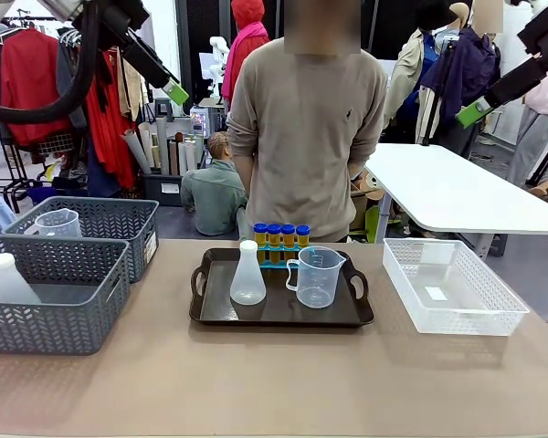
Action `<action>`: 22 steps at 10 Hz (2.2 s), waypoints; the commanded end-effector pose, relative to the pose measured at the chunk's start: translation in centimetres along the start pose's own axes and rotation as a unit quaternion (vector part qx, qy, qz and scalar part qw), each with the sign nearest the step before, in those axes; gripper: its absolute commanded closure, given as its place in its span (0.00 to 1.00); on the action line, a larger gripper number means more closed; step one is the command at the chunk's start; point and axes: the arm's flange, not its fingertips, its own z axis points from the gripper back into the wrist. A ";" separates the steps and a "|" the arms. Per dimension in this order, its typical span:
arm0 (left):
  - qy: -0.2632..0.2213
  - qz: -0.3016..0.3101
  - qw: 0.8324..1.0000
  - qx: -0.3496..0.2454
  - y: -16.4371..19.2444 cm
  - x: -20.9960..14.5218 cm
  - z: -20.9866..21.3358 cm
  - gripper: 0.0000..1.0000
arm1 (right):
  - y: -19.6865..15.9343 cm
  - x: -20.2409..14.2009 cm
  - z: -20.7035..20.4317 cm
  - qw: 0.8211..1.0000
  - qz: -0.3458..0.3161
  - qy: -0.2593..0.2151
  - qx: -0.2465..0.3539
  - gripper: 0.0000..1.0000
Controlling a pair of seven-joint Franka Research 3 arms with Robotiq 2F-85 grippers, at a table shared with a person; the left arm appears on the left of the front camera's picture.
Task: Prepare the laboratory tools.
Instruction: Pick up one Small flask and place it on the Handle tray.
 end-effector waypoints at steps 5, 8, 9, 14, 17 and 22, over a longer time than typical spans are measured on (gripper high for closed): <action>-0.001 0.002 1.000 -0.003 0.0 -0.1 -0.2 0.00 | 0.1 0.2 0.0 1.000 -0.004 -0.004 0.004 0.00; -0.001 0.002 1.000 -0.003 0.0 -0.1 -0.2 0.00 | 0.1 0.2 0.0 1.000 -0.004 -0.004 0.004 0.00; -0.001 0.002 1.000 -0.003 0.0 -0.1 -0.2 0.00 | 0.1 0.2 0.0 1.000 -0.004 -0.004 0.004 0.00; -0.001 0.002 1.000 -0.003 0.0 -0.1 -0.2 0.00 | 0.1 0.2 0.0 1.000 -0.004 -0.004 0.004 0.00; -0.001 0.002 1.000 -0.003 0.0 -0.1 -0.2 0.00 | 0.1 0.2 0.0 1.000 -0.004 -0.004 0.004 0.00; -0.001 0.002 1.000 -0.003 0.0 -0.1 -0.2 0.00 | 0.1 0.2 0.0 1.000 -0.004 -0.004 0.004 0.00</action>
